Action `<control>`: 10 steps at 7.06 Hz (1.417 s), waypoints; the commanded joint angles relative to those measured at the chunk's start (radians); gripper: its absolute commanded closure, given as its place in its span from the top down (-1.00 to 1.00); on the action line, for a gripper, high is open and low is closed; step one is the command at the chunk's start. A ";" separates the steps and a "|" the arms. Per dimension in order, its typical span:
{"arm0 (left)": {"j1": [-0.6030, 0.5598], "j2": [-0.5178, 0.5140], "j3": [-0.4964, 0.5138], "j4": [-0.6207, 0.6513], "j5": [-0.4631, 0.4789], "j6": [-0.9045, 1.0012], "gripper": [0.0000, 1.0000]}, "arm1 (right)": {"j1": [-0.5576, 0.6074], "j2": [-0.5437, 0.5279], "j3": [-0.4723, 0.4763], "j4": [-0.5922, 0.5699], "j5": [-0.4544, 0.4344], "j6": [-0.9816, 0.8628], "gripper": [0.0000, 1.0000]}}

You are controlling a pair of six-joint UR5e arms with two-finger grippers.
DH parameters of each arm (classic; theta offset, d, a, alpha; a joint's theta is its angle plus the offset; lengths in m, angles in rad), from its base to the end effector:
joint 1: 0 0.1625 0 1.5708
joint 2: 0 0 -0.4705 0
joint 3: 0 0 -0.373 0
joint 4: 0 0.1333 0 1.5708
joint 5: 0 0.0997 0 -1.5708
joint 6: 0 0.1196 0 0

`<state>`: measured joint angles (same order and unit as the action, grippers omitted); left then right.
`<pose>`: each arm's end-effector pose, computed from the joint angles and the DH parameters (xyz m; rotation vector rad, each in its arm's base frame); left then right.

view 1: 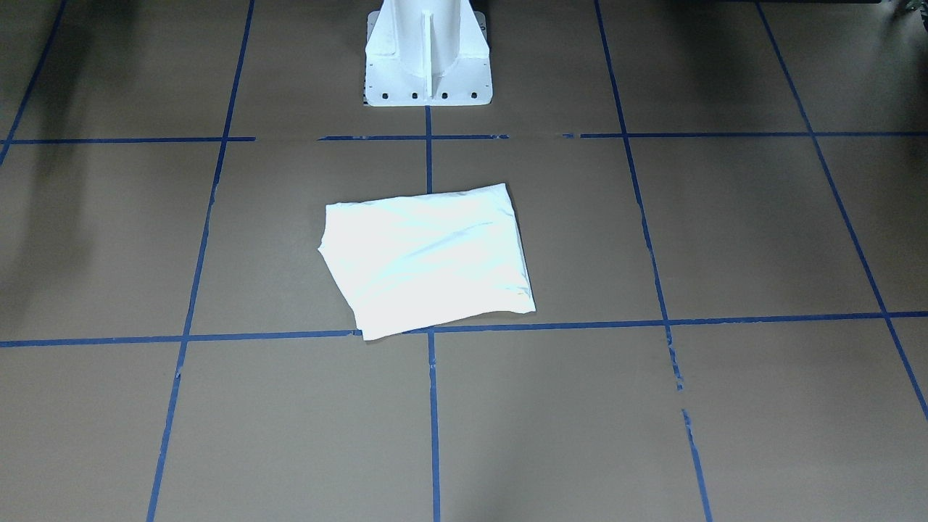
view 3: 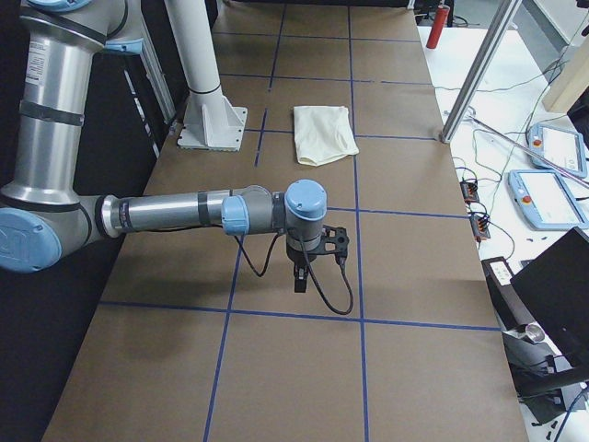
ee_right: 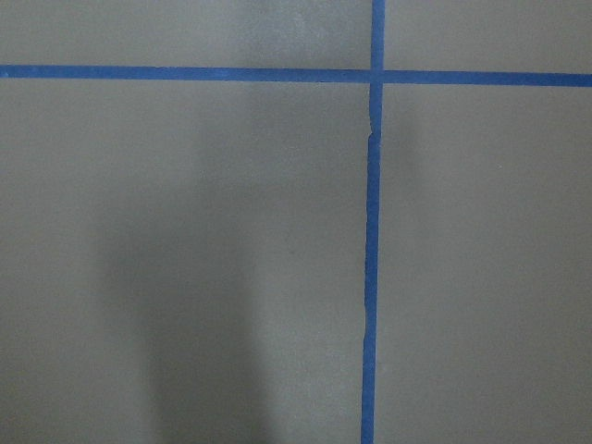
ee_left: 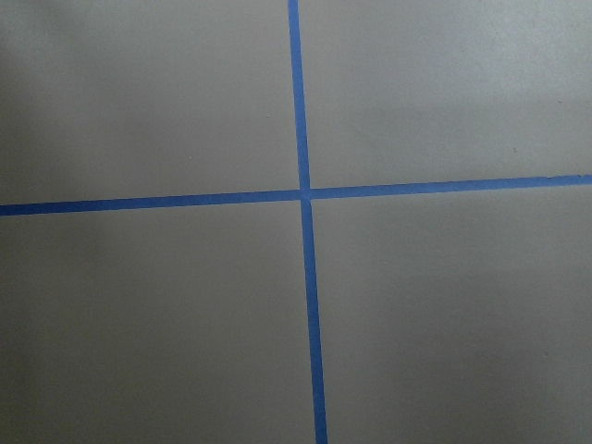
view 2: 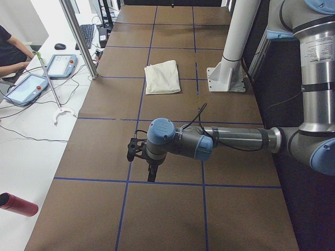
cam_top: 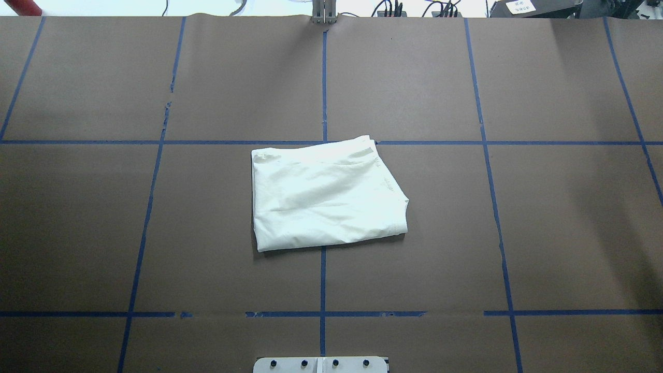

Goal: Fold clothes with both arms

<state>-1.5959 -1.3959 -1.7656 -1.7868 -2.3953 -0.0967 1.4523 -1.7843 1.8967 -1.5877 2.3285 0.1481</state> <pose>-0.0557 -0.4057 0.6740 0.1928 0.8277 -0.0171 0.0060 -0.3819 0.6575 -0.0106 -0.7624 -0.0080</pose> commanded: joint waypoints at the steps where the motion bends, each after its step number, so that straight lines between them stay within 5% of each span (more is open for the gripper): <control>1: 0.005 -0.005 -0.023 0.053 0.005 0.002 1.00 | 0.000 0.000 -0.002 -0.002 0.002 0.002 1.00; 10: 0.034 0.022 -0.080 0.314 0.058 0.138 1.00 | 0.000 0.003 -0.008 -0.003 0.005 -0.002 1.00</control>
<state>-1.5620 -1.3694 -1.8397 -1.5331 -2.3380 0.0405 1.4527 -1.7834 1.8928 -1.5905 2.3330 0.1458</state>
